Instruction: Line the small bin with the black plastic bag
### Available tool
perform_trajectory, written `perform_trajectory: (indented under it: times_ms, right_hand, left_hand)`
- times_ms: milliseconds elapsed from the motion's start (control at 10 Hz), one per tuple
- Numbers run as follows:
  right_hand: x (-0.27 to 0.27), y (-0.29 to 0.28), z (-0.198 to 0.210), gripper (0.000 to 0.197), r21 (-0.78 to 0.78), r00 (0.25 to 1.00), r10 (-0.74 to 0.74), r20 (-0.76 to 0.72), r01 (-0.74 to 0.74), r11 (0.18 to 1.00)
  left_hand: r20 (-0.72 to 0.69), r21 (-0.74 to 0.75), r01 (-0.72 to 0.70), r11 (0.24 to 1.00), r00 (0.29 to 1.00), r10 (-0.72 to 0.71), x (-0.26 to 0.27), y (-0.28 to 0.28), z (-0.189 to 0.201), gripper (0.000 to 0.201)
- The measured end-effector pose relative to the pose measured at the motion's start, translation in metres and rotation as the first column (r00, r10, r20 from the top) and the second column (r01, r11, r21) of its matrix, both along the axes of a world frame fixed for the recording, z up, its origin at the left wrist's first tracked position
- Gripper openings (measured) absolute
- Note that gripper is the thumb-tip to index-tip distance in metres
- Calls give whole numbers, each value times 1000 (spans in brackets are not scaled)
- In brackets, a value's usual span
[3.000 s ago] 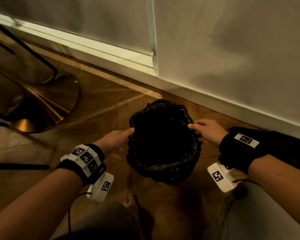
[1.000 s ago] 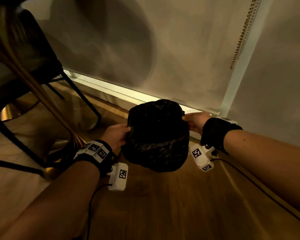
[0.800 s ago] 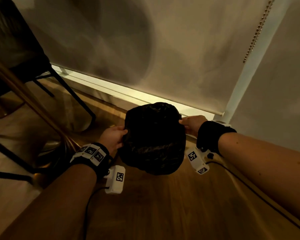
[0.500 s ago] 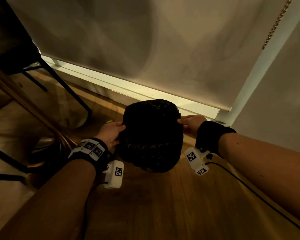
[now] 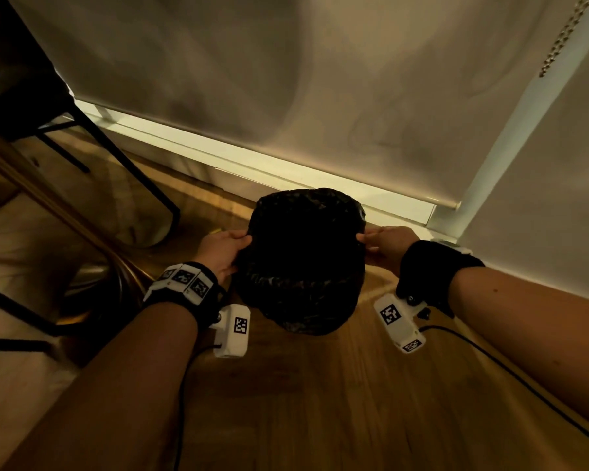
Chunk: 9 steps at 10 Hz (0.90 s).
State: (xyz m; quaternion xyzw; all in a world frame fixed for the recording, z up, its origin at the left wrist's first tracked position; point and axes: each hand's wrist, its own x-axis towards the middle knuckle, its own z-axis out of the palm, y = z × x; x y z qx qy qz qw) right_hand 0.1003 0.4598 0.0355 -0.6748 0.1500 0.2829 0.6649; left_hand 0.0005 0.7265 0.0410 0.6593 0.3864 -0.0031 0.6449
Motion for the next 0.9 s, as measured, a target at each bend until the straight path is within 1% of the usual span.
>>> perform_trajectory:
  times_ms: [100,200,300,400,500,600,700,800,900]
  right_hand:
    - [0,1,1,6,-14,1000,22,-3,-22,1000]
    - [-1,1,0,8,1,1000,16,-3,-16,1000]
    - [-2,0,2,6,16,1000,28,-15,-27,999]
    - [-4,-2,9,9,13,995,93,-40,-93,996]
    - [-7,-5,16,12,-11,989,134,-59,-135,991]
    - [-13,-11,26,21,-63,988,149,-40,-151,987]
    - [-17,-21,35,2,-94,988,154,-7,-154,984]
    - [-20,-33,41,6,-104,984,176,33,-171,980]
    - [-26,-50,45,13,-121,978,189,86,-178,977]
  left_hand:
    - [-8,6,7,1000,1000,-6,2,2,-3,16]
    - [-11,17,1,1000,1000,-1,3,3,-5,23]
    - [-17,14,-21,1000,1000,22,3,3,-6,16]
    - [-22,58,-48,997,999,50,4,-1,-5,9]
    - [-36,118,-59,991,997,63,3,-7,4,15]
    - [-75,154,-67,986,994,79,-2,-10,12,12]
    - [-86,208,-48,977,994,68,-9,-18,21,20]
    - [-61,262,-63,963,995,82,-16,-25,27,10]
    - [-22,288,-132,949,989,144,-29,-40,30,16]
